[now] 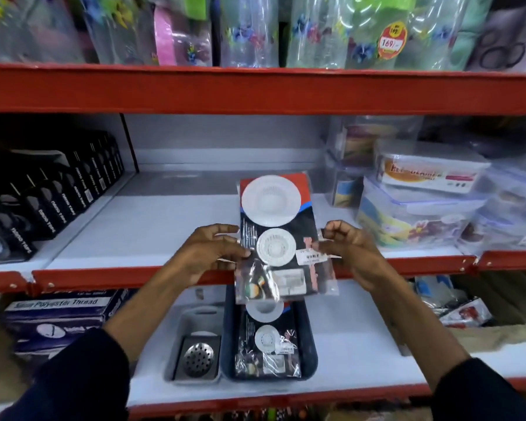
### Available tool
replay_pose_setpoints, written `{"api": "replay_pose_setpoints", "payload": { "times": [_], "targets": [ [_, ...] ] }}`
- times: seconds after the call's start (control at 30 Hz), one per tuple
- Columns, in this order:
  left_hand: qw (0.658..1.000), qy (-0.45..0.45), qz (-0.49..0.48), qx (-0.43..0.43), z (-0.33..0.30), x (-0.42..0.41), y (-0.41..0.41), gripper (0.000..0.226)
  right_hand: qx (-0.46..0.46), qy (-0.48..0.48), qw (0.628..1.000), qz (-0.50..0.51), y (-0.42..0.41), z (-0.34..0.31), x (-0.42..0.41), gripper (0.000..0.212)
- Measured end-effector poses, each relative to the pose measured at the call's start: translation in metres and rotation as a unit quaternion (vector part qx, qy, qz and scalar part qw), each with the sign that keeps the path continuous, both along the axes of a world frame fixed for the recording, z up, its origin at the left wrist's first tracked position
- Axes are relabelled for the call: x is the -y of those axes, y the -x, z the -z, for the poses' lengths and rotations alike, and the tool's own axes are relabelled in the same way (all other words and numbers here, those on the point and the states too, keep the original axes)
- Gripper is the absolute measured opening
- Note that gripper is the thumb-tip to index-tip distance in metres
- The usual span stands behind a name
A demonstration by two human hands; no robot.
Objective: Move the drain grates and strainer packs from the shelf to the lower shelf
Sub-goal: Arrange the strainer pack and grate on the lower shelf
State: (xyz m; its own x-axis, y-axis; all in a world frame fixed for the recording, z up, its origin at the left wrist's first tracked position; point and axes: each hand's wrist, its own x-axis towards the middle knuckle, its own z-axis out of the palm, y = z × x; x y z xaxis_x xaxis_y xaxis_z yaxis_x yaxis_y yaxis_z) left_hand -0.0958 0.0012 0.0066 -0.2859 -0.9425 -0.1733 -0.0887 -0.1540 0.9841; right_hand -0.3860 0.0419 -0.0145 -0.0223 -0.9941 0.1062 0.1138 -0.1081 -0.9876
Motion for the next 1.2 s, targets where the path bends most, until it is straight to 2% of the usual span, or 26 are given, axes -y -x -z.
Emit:
{"api": "replay_pose_setpoints", "payload": {
  "times": [0.1,0.23,0.3,0.37,0.47,0.63,0.7,0.8,0.9,1.0,1.1,1.2],
  "targets": [
    [0.997,-0.024,0.054,0.047,0.018,-0.015,-0.013,0.038,-0.043,-0.048,0.992,-0.109,0.012,0.028,-0.012,0.041],
    [0.989,-0.054,0.071,0.118,0.051,-0.033,-0.015,0.031,-0.111,-0.128,0.972,-0.160,0.013,0.067,-0.029,0.048],
    [0.984,-0.074,0.076,0.145,0.066,-0.041,-0.013,0.030,-0.128,-0.145,0.963,-0.187,0.014,0.081,-0.037,0.034],
    [0.977,-0.097,0.087,0.167,0.082,-0.050,-0.012,0.036,-0.138,-0.178,0.950,-0.215,0.011,0.097,-0.044,0.036],
    [0.968,-0.121,0.098,0.194,0.109,-0.064,-0.011,0.029,-0.148,-0.240,0.935,-0.216,0.008,0.128,-0.054,0.052],
    [0.954,-0.184,0.126,0.202,0.166,-0.083,-0.010,0.025,-0.121,-0.357,0.901,-0.216,0.000,0.178,-0.072,0.039],
    [0.954,-0.197,0.104,0.199,0.185,-0.083,-0.008,0.029,-0.118,-0.385,0.894,-0.195,-0.004,0.190,-0.076,0.032],
    [0.961,-0.204,0.033,0.183,0.203,-0.069,-0.003,0.043,-0.131,-0.374,0.911,-0.110,-0.011,0.198,-0.067,0.032],
    [0.970,-0.167,-0.021,0.174,0.212,-0.045,0.008,0.051,-0.131,-0.332,0.934,0.009,-0.020,0.199,-0.046,0.035],
    [0.972,-0.103,-0.073,0.197,0.218,-0.023,0.023,0.051,-0.206,-0.268,0.935,0.106,-0.031,0.205,-0.024,0.041],
    [0.962,-0.062,-0.091,0.249,0.228,-0.010,0.035,0.047,-0.304,-0.236,0.917,0.107,-0.038,0.211,-0.008,0.050],
    [0.946,-0.043,-0.070,0.315,0.239,-0.011,0.044,0.051,-0.390,-0.216,0.891,0.086,-0.044,0.217,-0.002,0.047]
  ]
}}
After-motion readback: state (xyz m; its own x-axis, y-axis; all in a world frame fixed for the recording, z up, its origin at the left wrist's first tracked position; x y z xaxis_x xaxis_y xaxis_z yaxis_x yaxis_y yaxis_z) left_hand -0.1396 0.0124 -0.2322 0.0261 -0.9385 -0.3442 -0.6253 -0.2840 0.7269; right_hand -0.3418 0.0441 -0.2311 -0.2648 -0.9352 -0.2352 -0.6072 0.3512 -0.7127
